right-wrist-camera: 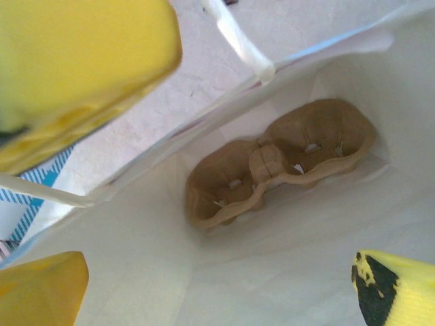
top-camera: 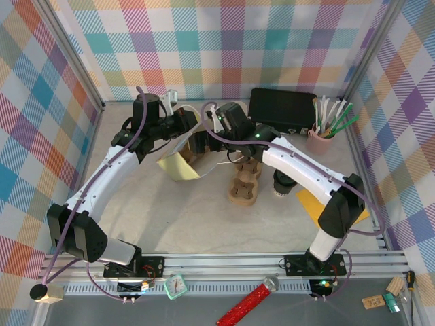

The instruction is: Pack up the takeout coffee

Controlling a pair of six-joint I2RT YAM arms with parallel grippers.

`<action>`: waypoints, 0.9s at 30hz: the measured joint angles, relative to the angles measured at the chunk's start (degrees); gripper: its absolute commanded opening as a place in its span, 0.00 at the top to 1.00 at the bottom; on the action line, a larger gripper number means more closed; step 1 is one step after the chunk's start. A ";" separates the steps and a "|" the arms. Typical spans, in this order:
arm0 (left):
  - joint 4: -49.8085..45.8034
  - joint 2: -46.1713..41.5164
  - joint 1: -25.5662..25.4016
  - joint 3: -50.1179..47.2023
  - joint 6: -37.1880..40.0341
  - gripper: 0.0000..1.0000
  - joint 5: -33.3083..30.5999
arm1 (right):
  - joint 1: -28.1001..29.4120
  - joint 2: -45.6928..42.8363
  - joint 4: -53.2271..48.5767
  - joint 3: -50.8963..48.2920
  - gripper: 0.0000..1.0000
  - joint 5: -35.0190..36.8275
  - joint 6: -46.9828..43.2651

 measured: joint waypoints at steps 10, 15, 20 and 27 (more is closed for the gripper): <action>-0.02 0.00 0.00 -0.15 0.00 1.00 -0.20 | -0.39 -3.34 0.20 0.87 0.02 3.80 6.40; -0.02 0.00 0.00 -0.15 0.02 1.00 -0.63 | -1.73 -3.37 -6.95 4.74 0.25 4.00 9.88; 0.00 0.00 0.00 -0.15 0.00 1.00 -0.66 | -2.10 -5.77 -16.68 6.88 0.28 6.58 13.62; 0.04 0.17 0.00 -0.15 0.02 1.00 -0.63 | -2.62 -10.93 -24.92 4.68 0.30 7.78 19.61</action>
